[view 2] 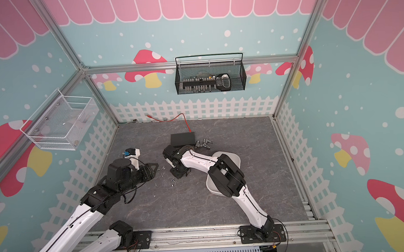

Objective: Put the screws on the desktop into the storage box
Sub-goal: Pick up the screw from the center of the board.

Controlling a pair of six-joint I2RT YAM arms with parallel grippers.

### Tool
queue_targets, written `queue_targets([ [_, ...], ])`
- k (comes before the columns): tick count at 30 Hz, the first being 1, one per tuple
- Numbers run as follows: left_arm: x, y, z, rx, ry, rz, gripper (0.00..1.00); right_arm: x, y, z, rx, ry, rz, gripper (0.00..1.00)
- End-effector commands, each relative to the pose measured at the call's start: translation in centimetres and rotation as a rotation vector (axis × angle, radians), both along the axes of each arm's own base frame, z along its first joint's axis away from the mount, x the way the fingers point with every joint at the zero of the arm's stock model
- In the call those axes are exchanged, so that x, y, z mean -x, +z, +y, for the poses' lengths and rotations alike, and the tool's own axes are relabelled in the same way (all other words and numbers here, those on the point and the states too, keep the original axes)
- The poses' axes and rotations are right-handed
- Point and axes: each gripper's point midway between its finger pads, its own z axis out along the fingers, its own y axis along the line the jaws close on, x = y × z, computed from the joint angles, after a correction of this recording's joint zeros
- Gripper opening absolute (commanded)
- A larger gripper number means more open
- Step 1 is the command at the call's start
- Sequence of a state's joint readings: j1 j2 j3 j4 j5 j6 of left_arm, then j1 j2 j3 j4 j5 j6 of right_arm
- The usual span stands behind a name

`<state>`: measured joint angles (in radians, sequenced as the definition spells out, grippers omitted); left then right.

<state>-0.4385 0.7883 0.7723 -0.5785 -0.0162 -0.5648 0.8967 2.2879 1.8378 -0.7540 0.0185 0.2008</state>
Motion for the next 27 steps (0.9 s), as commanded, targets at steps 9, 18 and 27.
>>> queue_targets([
  [9, -0.1, -0.2, 0.4, -0.008, 0.019, -0.001, 0.61, 0.7, -2.0, -1.4, 0.101, -0.008, 0.039, 0.18],
  [18, -0.1, -0.3, 0.4, -0.007, 0.016, 0.001, 0.61, 0.6, -0.8, -1.3, 0.086, -0.023, 0.029, 0.02],
  [27, -0.1, -0.3, 0.4, -0.008, 0.019, 0.001, 0.61, -0.1, 3.7, -0.3, -0.011, -0.036, -0.029, 0.0],
])
